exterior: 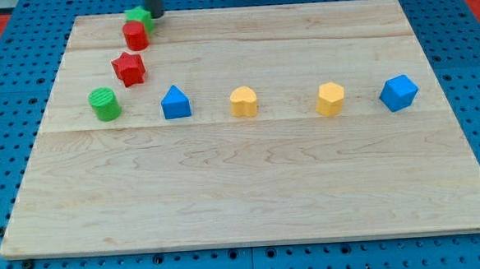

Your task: Adjust the green blocks to form a line

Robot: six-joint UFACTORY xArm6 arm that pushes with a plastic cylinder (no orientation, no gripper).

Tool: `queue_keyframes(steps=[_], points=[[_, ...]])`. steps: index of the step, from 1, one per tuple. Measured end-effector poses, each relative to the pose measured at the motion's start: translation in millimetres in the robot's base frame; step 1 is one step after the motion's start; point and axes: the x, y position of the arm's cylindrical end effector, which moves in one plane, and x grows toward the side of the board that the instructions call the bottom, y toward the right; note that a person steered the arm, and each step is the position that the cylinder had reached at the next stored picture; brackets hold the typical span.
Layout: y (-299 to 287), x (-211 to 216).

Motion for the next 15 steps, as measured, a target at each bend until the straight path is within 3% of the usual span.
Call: queue_keyframes(steps=[1,3,5,6,7,10,13,14,15], points=[[-30,12],[-11,-1],[-100,11],[-115,42],[-99,61],[-46,25],[-45,24],[-81,71],[-110,146]])
